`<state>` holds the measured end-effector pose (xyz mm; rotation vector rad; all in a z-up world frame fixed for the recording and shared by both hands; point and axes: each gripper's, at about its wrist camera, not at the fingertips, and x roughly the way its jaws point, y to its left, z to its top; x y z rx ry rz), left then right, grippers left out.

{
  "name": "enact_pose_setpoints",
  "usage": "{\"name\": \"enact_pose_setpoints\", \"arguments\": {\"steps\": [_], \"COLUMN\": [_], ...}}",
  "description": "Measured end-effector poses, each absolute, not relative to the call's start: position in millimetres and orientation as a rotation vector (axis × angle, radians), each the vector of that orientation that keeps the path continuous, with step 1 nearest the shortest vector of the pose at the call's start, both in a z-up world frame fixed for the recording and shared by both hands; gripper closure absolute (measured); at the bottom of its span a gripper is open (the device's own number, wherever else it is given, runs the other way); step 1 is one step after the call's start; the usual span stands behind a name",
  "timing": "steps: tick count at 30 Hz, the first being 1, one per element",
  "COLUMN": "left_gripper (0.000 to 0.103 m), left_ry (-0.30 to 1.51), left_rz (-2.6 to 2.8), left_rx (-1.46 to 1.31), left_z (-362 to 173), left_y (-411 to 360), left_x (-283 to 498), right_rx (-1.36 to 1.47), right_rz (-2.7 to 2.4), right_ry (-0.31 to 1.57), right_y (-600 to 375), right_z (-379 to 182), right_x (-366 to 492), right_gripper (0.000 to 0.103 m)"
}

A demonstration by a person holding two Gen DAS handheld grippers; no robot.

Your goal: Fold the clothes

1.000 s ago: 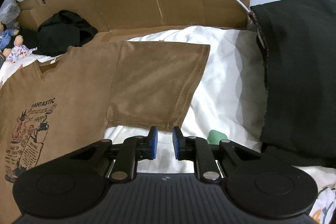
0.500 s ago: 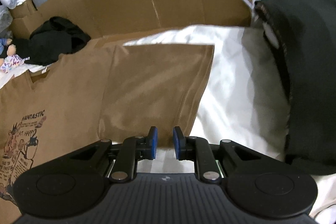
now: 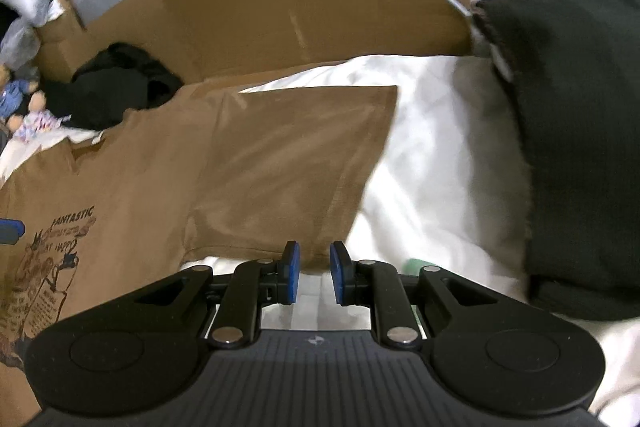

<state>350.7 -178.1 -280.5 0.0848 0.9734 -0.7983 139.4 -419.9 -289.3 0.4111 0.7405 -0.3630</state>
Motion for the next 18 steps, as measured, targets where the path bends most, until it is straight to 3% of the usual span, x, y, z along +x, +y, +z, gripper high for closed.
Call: {"name": "enact_pose_setpoints", "arguments": {"steps": [8, 11, 13, 18], "left_gripper": [0.040, 0.055, 0.055, 0.068], "left_ry": [0.990, 1.003, 0.996, 1.007], "left_rz": [-0.753, -0.763, -0.774, -0.765], "left_rx": [-0.092, -0.099, -0.057, -0.043], "left_z": [-303.9, -313.6, -322.7, -343.7], "left_y": [-240.0, -261.1, -280.0, -302.0], "left_x": [316.1, 310.8, 307.3, 307.7], "right_rx": [0.453, 0.487, 0.512, 0.616], "right_rz": [-0.322, -0.308, -0.313, -0.301], "right_ry": [0.690, 0.697, 0.692, 0.693], "right_y": [-443.8, -448.4, -455.0, -469.0], "right_z": [-294.8, -299.8, -302.7, -314.8], "right_x": [160.4, 156.3, 152.9, 151.3], "right_gripper": [0.084, 0.084, 0.084, 0.084]}}
